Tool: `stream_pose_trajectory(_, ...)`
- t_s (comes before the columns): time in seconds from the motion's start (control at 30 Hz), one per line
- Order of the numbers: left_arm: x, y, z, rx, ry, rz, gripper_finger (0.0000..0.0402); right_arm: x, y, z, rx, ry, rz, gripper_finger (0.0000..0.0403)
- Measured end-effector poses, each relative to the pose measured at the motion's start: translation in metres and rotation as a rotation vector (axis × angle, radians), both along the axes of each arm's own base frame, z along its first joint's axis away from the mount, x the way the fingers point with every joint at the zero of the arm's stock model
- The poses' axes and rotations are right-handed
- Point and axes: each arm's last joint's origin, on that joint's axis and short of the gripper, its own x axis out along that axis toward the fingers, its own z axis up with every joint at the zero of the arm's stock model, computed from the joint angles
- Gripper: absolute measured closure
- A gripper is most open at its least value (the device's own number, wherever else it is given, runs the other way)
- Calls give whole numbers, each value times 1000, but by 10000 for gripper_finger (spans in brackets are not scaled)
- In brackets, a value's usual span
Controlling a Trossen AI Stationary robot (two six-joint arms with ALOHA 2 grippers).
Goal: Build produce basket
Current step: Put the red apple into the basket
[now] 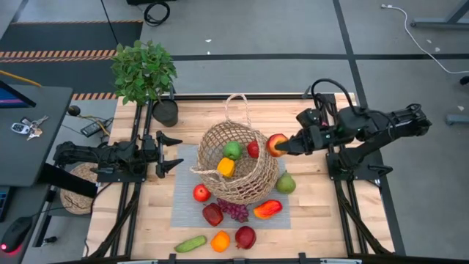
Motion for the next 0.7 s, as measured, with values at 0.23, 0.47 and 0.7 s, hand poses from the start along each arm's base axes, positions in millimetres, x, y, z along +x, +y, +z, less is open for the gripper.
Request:
stream_pose_trajectory(0.23, 0, 0, 0, 0, -3, 0, 10, 2, 1, -1, -33, -4, 6, 129)
stream_pose_trajectory(0.47, 0, 0, 1, 0, -6, 0, 10, 2, -1, -1, -317, -59, -2, 129)
stream_pose_trajectory(0.7, 0, 0, 1, -1, -8, 0, 10, 2, -1, -1, -677, -129, 2, 129)
